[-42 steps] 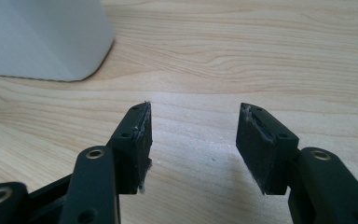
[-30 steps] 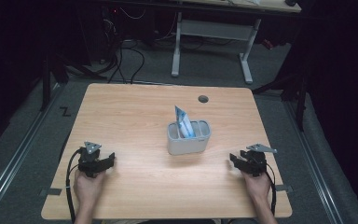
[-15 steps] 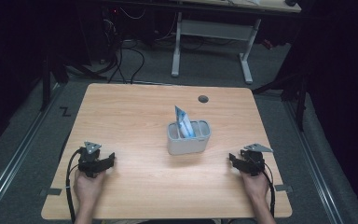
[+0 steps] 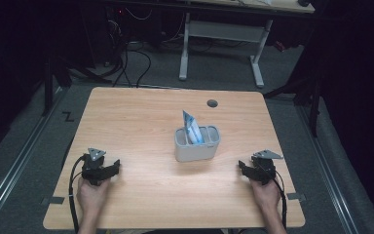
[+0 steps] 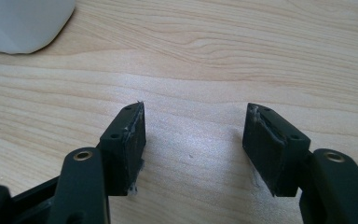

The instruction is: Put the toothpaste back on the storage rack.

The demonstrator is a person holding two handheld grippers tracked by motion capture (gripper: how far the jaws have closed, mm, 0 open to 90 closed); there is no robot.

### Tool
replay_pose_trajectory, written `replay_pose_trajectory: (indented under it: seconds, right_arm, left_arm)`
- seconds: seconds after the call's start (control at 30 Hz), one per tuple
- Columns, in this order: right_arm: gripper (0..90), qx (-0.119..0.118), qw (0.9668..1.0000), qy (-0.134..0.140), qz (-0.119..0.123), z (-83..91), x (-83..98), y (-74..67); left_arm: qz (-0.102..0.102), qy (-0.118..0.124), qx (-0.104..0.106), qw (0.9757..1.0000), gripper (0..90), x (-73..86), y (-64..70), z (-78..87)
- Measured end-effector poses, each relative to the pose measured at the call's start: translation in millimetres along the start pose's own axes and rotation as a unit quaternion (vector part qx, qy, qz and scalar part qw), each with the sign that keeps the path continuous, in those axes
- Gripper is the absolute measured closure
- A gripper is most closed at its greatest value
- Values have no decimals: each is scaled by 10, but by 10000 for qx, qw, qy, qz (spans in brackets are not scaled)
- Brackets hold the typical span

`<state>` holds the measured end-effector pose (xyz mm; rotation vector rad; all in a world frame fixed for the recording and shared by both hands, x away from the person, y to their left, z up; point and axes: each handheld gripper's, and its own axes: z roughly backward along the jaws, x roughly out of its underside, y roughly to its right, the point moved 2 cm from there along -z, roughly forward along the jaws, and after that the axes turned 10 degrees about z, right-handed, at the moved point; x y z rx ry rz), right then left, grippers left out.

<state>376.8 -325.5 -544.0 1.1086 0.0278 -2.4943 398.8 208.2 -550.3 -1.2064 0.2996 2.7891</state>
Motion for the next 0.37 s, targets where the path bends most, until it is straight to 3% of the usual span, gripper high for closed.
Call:
replay_pose_trajectory:
  seconds: [0.37]
  right_arm:
    - [385,-7,10000,-11,-3,-4,-5,-3]
  left_arm:
    - [-3,1,-8,10000,300,0,2,0]
